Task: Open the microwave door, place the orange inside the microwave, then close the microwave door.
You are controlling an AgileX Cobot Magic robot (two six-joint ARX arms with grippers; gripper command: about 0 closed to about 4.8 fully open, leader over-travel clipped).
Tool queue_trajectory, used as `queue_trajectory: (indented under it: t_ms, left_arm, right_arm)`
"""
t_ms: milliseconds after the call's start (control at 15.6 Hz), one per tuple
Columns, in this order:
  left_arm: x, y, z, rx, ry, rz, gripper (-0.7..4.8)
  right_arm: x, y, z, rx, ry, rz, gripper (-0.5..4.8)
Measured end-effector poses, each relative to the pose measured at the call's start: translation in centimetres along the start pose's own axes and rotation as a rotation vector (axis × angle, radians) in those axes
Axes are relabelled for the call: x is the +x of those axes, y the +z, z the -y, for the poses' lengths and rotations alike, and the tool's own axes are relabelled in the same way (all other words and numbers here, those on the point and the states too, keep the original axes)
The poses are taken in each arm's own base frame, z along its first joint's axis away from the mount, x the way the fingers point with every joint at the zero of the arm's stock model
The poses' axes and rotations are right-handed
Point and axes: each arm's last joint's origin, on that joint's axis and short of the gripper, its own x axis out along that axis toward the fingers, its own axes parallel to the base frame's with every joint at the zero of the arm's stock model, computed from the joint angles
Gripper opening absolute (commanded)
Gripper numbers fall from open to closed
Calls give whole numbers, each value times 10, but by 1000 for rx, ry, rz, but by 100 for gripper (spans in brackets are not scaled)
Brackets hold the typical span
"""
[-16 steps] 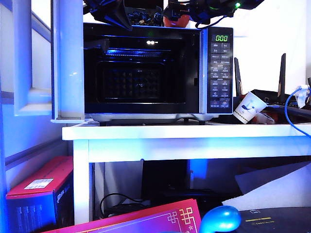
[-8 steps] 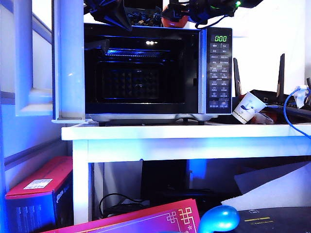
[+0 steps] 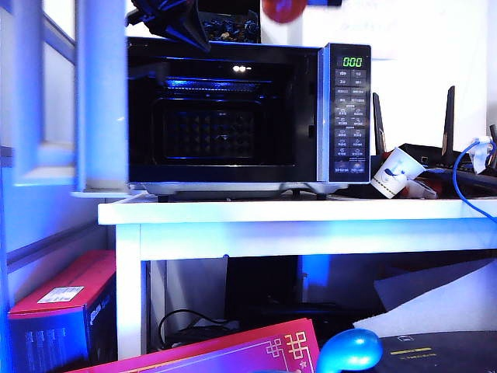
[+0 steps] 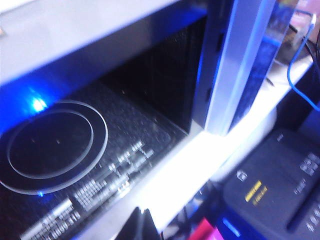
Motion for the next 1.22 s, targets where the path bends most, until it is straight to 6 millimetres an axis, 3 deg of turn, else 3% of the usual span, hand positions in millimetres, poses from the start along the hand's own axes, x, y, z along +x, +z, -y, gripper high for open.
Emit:
queue_trajectory:
  t_ms: [193,385,578,899,1220]
  left_arm:
    - [1,-4,0,-9,-5,-34,-4]
    - [1,-5,1,-11,-7,-43,-4]
    - [-1,-5,-2,-16,12,-51,-4]
    - [-3,-6,-8,-22,27,-53,-4]
    - [-3,-7,-8,-24,28,-63,-4]
  right_arm:
    - [-5,10,-26,-52,75,-76,305]
    - [11,-12,-41,-67,135,-169,305]
    - [28,-44,-40,-35,156,-258,305]
    - [71,-131,-46,35,210,-415,305]
    - [99,-172,-47,-7,202,-326,305]
